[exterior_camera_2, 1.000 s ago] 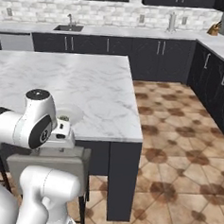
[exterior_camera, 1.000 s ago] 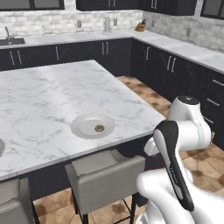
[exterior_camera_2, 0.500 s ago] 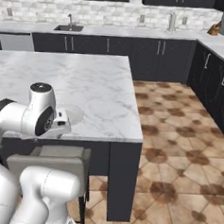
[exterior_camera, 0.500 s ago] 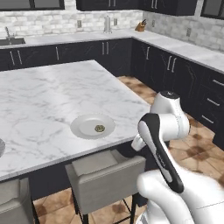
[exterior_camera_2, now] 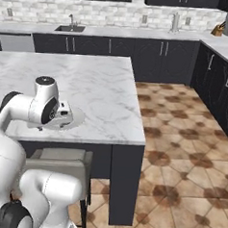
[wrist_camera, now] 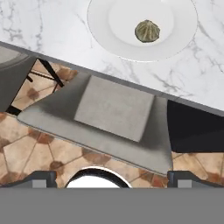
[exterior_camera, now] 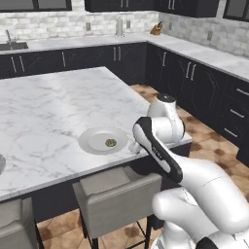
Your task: Place two dumplings into each of the tupperware containers and then place the containers in the fridge.
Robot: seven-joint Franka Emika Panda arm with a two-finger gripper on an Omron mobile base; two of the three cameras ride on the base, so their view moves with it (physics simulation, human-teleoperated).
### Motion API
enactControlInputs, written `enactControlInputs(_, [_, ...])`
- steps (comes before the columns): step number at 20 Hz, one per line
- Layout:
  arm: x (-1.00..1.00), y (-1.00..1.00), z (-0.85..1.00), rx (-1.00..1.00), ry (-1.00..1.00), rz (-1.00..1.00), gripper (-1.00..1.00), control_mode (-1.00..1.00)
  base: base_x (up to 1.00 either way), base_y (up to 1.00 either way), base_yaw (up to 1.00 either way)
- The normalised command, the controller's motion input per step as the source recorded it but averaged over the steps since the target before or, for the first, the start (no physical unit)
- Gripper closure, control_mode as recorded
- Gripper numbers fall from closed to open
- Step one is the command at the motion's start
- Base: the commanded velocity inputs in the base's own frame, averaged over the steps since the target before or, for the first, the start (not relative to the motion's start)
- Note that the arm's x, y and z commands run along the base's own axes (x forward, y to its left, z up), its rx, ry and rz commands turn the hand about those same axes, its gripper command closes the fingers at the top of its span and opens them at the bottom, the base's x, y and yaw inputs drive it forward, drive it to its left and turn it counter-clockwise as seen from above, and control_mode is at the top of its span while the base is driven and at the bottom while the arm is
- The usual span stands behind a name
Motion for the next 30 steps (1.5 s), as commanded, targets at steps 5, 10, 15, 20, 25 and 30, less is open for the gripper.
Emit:
enactControlInputs(5, [0.9, 0.4, -0.17, -0.01, 0.0, 0.0, -1.0, -1.0, 0.0, 0.0, 0.0])
enactControlInputs(10, [0.9, 0.42, -0.16, 0.0, 0.0, 0.0, -1.0, -1.0, 0.0, 0.0, 0.0])
enactControlInputs(15, [0.71, 0.24, -0.38, -0.03, 0.0, 0.0, -1.0, -1.0, 0.0, 0.0, 0.0])
enactControlInputs(20, [0.48, 0.1, -0.5, -0.05, 0.0, 0.0, -1.0, -1.0, 0.0, 0.0, 0.0])
enactControlInputs(25, [0.14, 0.0, -0.42, -0.04, 0.0, 0.0, -1.0, -1.0, 0.0, 0.0, 0.0])
enactControlInputs(30, [0.43, 0.05, -0.28, -0.01, 0.0, 0.0, -1.0, -1.0, 0.0, 0.0, 0.0])
